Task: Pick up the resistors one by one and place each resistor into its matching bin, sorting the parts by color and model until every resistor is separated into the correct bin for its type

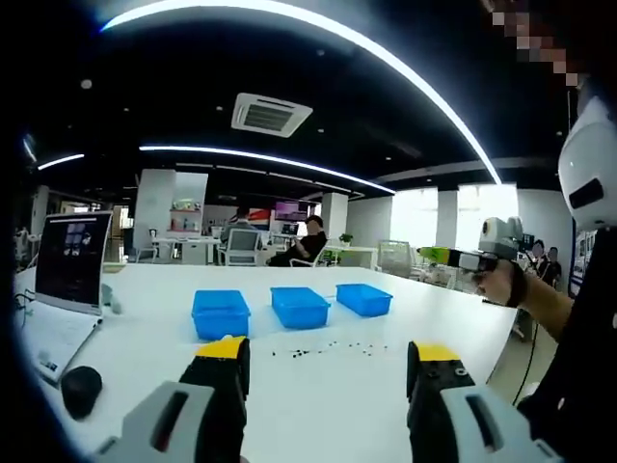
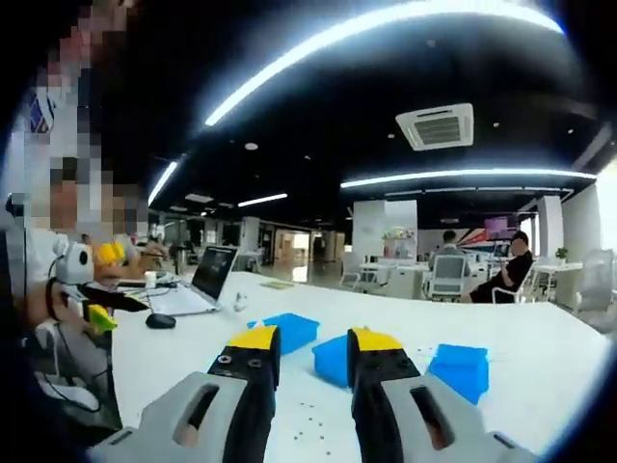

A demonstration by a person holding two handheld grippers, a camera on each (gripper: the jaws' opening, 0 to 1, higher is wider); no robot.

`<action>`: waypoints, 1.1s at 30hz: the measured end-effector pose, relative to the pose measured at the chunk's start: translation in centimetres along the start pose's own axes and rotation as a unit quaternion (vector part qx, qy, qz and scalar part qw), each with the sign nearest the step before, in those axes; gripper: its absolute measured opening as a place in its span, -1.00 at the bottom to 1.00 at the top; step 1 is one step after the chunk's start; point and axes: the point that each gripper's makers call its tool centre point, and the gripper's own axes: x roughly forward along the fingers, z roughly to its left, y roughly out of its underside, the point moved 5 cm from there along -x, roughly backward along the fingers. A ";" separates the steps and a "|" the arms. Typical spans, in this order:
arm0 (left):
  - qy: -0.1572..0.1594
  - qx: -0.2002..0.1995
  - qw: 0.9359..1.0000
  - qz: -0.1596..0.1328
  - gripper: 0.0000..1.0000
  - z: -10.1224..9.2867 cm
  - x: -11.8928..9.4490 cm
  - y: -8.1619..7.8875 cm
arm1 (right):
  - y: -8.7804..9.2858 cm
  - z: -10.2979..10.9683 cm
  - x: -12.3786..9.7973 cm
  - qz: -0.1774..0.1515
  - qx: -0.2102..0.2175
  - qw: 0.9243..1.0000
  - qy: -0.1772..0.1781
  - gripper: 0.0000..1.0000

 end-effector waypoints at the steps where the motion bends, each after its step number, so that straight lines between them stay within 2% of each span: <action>1: -0.001 0.000 1.000 0.001 0.34 0.0 0.0 0.0 | 0.2 0.2 -0.3 0.005 0.000 1.000 -0.001 -0.42; 3: -0.002 -0.001 1.000 0.001 0.34 0.1 0.0 0.0 | 1.3 0.7 -0.5 0.046 0.005 0.999 -0.019 -0.51; 8: -0.003 -0.003 1.000 0.002 0.34 0.1 -0.1 0.3 | 2.5 1.1 0.9 0.102 -0.011 0.992 -0.071 -0.53; 11: -0.005 -0.006 1.000 0.003 0.34 0.0 -0.3 0.5 | 3.0 2.0 2.5 0.137 -0.017 0.981 -0.134 -0.52; 14: -0.008 -0.008 1.000 0.004 0.34 0.1 -0.4 0.7 | 3.3 2.3 4.3 0.164 -0.032 0.972 -0.168 -0.52; 18: -0.014 -0.010 1.000 0.005 0.34 0.5 -0.7 0.9 | 4.0 3.1 7.0 0.214 -0.063 0.950 -0.220 -0.51; 20: -0.017 -0.013 1.000 0.007 0.33 0.7 -0.8 1.2 | 4.5 3.4 8.7 0.247 -0.083 0.933 -0.247 -0.51; 23: -0.027 -0.006 0.999 0.016 0.34 1.0 -0.9 1.8 | 4.7 3.5 10.8 0.268 -0.084 0.922 -0.268 -0.51; 28: -0.028 -0.009 0.999 0.020 0.34 1.1 -1.1 2.2 | 6.0 4.1 13.7 0.327 -0.106 0.891 -0.297 -0.52; 29: -0.029 -0.011 0.999 0.022 0.34 1.2 -1.1 2.3 | 6.5 4.4 14.8 0.341 -0.111 0.882 -0.305 -0.52; 30: -0.029 -0.012 0.999 0.023 0.34 1.2 -1.1 2.3 | 6.8 4.5 15.3 0.346 -0.115 0.879 -0.308 -0.52; 31: -0.030 -0.011 0.999 0.022 0.33 1.3 -1.1 2.3 | 7.5 4.9 16.1 0.359 -0.125 0.871 -0.312 -0.52; 33: -0.031 -0.011 0.999 0.020 0.33 1.3 -1.1 2.2 | 8.6 5.3 17.2 0.377 -0.135 0.859 -0.318 -0.53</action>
